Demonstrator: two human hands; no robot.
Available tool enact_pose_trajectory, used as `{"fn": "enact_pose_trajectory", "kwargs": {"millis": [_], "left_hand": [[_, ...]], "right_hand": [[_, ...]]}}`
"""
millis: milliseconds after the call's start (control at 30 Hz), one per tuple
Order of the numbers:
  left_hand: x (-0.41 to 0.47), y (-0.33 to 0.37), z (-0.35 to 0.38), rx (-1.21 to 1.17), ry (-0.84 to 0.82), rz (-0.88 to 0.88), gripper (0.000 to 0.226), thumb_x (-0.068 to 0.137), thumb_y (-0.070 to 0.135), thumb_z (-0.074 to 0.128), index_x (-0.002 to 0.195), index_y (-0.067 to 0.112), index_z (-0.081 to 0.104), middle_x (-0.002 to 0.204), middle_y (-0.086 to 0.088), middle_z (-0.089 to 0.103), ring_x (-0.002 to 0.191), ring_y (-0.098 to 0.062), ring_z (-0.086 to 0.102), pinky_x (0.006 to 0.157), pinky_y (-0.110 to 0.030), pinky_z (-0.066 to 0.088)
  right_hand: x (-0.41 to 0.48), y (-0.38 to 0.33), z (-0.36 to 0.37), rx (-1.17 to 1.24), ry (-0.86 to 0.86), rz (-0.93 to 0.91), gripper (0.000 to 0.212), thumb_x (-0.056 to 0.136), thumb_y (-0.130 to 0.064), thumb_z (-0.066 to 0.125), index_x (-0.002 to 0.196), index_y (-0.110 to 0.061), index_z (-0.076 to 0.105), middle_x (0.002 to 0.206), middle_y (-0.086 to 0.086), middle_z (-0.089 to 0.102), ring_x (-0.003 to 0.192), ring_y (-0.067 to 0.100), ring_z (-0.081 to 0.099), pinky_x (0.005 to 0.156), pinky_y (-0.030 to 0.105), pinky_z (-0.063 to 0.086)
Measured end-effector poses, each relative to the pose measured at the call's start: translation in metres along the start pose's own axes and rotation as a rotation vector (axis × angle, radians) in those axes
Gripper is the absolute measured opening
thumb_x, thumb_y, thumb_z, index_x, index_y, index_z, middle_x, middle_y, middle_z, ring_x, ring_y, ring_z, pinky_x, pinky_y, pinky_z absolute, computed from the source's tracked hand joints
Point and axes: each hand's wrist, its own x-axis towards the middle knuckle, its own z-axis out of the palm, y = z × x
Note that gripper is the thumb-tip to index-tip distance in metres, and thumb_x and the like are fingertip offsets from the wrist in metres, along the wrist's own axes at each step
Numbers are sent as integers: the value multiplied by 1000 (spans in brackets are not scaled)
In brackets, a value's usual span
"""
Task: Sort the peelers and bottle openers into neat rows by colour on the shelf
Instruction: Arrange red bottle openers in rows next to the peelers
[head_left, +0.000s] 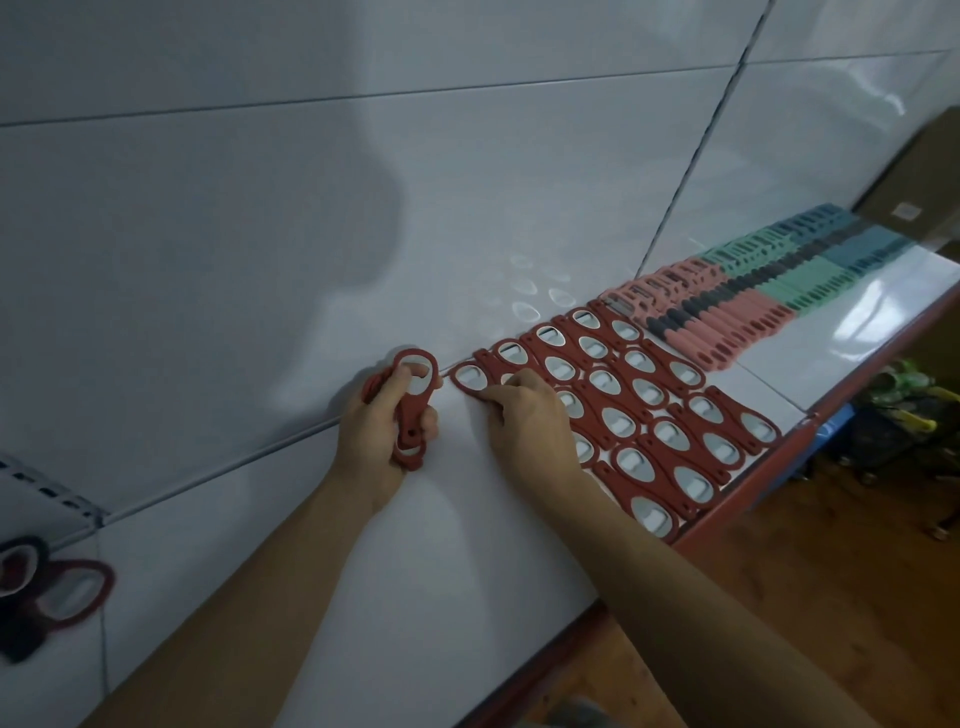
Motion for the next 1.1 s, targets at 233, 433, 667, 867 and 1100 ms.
{"fn": "enact_pose_trajectory", "kwargs": {"millis": [233, 433, 667, 867, 1100], "left_hand": [[0, -2, -2, 25, -56, -45, 21, 99, -3, 44, 99, 3, 64, 67, -12, 60, 58, -22, 59, 50, -27, 48], [-6, -5, 1, 207, -149, 69, 20, 99, 0, 59, 108, 13, 72, 93, -9, 79, 82, -33, 77, 68, -34, 61], [-12, -6, 8, 363, -233, 86, 17, 106, 11, 53, 111, 5, 68, 95, -9, 78, 77, -37, 76, 66, -38, 60], [-4, -13, 4, 349, -225, 106, 23, 108, 13, 48, 96, 8, 67, 63, -7, 35, 45, -16, 29, 47, -24, 24], [-8, -22, 3, 657, -216, 345, 24, 95, 4, 55, 108, 19, 68, 66, 7, 46, 56, -11, 39, 56, -23, 35]], "right_hand": [[0, 0, -2, 107, 92, -11, 21, 99, -13, 63, 116, -8, 75, 106, 6, 69, 91, 18, 62, 80, 25, 52], [-6, -20, -25, 779, 50, 257, 19, 99, -28, 65, 110, -15, 72, 90, -8, 73, 81, 12, 71, 71, 26, 59], [-8, 3, -46, 841, 165, 394, 13, 97, -12, 67, 108, -11, 75, 86, -4, 76, 78, 11, 74, 73, 28, 62], [5, 24, -64, 236, -263, 185, 22, 94, -23, 72, 115, -21, 74, 97, -4, 75, 82, 6, 70, 80, 26, 61], [-8, 23, -59, 98, -139, 113, 21, 96, -23, 69, 116, -19, 76, 105, -3, 75, 86, 8, 67, 82, 14, 50]]}}
